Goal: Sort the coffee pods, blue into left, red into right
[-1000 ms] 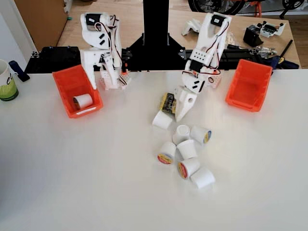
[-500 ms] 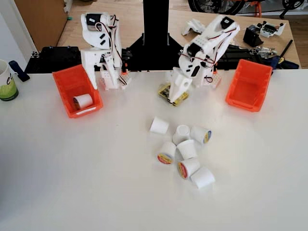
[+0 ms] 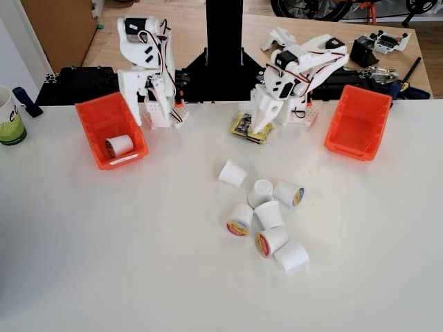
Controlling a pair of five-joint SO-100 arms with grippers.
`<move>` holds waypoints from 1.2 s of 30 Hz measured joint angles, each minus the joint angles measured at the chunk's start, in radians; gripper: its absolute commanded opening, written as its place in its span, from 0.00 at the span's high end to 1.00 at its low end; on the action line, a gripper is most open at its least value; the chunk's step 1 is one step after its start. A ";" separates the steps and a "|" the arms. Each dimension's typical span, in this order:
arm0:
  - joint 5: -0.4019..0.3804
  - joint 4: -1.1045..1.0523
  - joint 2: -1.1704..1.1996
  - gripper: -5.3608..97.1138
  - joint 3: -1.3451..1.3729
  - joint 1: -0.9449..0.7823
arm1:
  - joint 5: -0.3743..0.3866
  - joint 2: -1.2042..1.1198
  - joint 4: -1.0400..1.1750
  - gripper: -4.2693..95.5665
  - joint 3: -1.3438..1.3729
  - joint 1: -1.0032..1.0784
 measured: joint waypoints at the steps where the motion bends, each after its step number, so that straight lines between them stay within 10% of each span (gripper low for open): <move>1: 0.000 0.003 0.005 0.71 0.000 0.000 | -0.018 0.000 0.002 0.98 0.000 0.029; 28: 0.021 -0.011 0.023 0.74 0.002 -0.117 | -0.156 0.014 -0.207 0.98 -0.190 0.163; 36: 0.023 -0.304 0.014 0.80 0.181 -0.206 | 0.129 -0.287 -0.403 0.76 -0.350 -0.249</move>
